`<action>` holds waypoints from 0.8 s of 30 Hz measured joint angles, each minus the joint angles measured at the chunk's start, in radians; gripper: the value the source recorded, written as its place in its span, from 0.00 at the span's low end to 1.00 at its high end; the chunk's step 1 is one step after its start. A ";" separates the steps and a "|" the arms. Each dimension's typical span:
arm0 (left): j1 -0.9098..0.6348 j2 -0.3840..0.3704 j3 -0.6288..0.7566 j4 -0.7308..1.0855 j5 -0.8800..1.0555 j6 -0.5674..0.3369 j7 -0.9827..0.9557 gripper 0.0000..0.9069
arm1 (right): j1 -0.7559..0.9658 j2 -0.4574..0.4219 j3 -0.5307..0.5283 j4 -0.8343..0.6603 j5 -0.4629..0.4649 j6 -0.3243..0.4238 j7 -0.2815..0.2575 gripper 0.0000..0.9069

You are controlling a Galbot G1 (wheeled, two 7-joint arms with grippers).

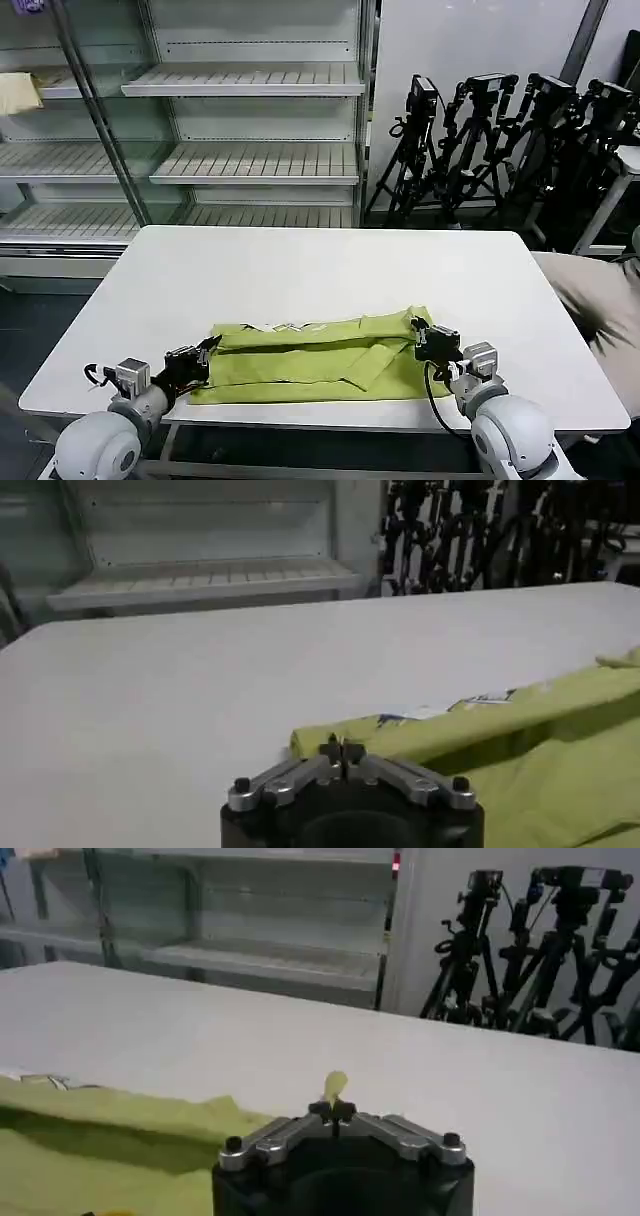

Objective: Fold and organize the clothes.

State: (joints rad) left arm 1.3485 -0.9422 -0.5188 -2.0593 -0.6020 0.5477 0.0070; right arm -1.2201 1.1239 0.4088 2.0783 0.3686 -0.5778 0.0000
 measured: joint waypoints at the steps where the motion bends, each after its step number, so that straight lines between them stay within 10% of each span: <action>1: 0.003 0.000 -0.001 -0.002 0.000 0.000 0.000 0.02 | -0.001 0.000 0.000 0.001 0.000 0.000 0.000 0.00; 24: 0.057 -0.027 -0.017 -0.034 0.019 0.000 0.000 0.02 | -0.002 -0.003 0.003 -0.020 -0.003 0.008 -0.008 0.00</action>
State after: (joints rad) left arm 1.4056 -0.9697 -0.5360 -2.0938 -0.5831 0.5478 0.0065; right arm -1.2224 1.1211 0.4117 2.0585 0.3661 -0.5694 -0.0080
